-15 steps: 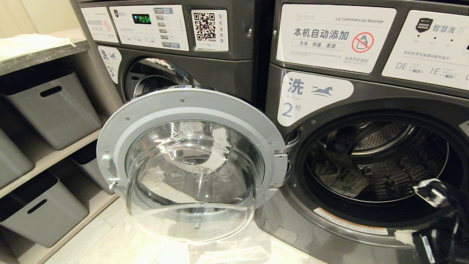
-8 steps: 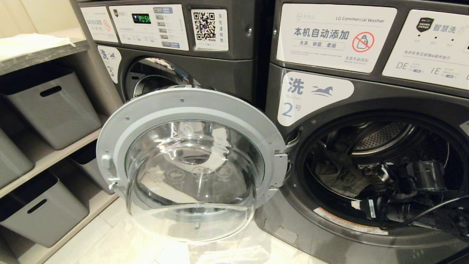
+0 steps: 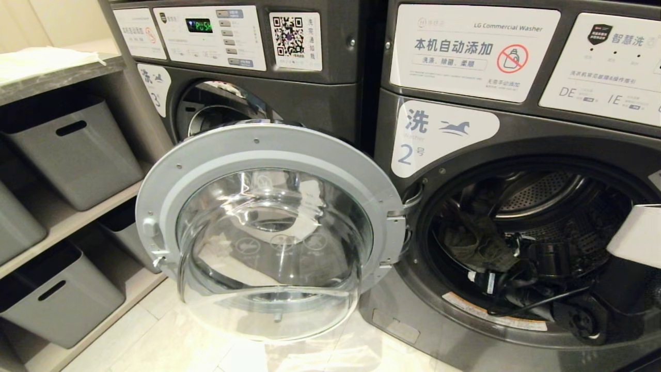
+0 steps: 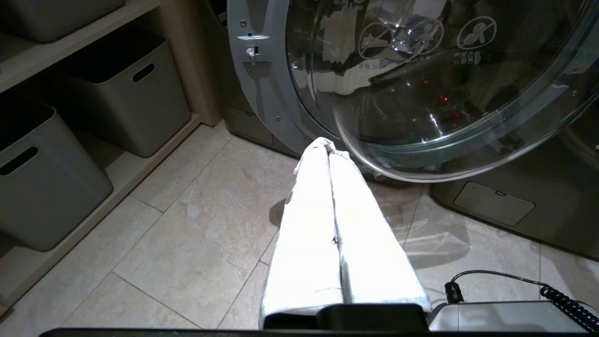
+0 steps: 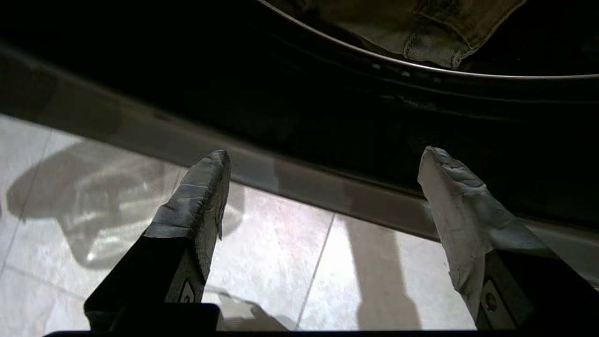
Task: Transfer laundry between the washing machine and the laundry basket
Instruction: Pick a cloth and place it into the basket
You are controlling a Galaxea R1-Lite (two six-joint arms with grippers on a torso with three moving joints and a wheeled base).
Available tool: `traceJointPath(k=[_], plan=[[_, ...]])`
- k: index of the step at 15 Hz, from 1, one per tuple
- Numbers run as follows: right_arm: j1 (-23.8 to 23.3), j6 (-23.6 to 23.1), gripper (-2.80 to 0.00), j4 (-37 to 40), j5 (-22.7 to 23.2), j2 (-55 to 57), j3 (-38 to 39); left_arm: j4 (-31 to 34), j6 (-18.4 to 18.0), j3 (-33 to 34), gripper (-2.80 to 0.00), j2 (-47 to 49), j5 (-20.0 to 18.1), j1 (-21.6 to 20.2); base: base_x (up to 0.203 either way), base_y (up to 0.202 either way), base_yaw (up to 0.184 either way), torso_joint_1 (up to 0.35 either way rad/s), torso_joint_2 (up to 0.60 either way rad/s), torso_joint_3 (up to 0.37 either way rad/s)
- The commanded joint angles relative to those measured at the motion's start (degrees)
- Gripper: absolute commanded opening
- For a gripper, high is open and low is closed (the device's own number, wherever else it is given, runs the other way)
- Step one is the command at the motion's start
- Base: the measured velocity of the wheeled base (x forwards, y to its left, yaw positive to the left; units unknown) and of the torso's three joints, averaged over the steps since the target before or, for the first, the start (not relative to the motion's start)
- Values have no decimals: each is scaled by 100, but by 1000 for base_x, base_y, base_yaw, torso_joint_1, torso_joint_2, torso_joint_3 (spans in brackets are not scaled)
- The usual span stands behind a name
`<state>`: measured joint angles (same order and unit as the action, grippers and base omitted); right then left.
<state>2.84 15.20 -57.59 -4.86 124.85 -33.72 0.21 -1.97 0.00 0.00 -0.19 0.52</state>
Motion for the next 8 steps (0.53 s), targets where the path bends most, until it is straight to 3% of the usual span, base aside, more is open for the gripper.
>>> traceJointPath(k=[1, 8], plan=[[103, 216, 0, -155, -151, 485, -334, 6, -13, 0, -280, 3, 1, 0, 0, 0, 0, 0, 0, 0], [112, 424, 0, -107, -1041, 1322, -1823, -3, -22, 0, -280, 0, 1, 0, 0, 0, 0, 0, 0, 0]])
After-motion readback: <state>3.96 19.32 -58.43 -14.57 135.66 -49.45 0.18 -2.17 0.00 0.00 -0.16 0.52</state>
